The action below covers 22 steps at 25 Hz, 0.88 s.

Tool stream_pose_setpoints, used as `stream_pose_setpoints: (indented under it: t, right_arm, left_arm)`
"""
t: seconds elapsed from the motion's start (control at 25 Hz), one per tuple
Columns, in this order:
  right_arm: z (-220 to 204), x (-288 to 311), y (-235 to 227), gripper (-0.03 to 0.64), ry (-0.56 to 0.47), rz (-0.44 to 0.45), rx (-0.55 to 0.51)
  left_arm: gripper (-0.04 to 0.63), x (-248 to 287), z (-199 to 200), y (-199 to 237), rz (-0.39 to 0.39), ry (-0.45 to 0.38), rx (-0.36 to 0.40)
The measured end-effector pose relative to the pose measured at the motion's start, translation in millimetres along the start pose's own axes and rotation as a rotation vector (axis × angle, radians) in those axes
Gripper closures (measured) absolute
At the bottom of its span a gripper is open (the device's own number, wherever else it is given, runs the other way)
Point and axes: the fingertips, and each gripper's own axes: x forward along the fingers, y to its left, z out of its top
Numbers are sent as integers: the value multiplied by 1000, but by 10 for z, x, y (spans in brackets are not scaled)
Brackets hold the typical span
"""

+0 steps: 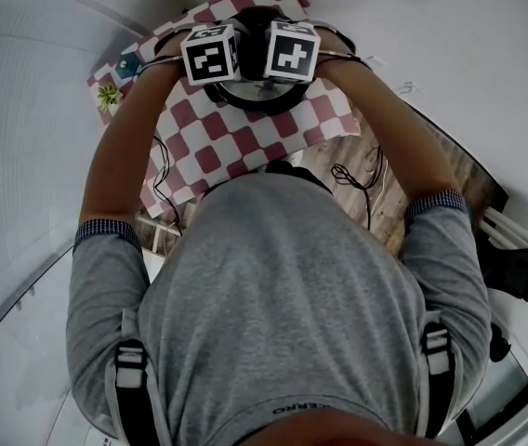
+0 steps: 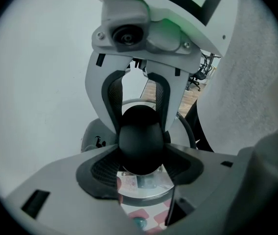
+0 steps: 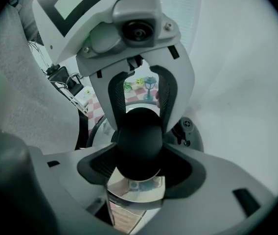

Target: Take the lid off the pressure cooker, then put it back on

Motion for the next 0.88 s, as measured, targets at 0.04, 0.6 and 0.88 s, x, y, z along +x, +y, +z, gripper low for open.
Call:
stream_pose_setpoints:
  t: [0.04, 0.6, 0.88]
  right_arm:
    - [27, -23, 12, 327, -3, 0, -5]
    - [589, -86, 337, 327, -54, -41, -132]
    - [749, 456, 451, 327, -96, 55, -211]
  left_arm:
    - [296, -38, 6, -12, 5, -5, -4]
    - [296, -511, -283, -354, 122, 9, -61]
    - [296, -274, -786, -508, 116, 57, -187]
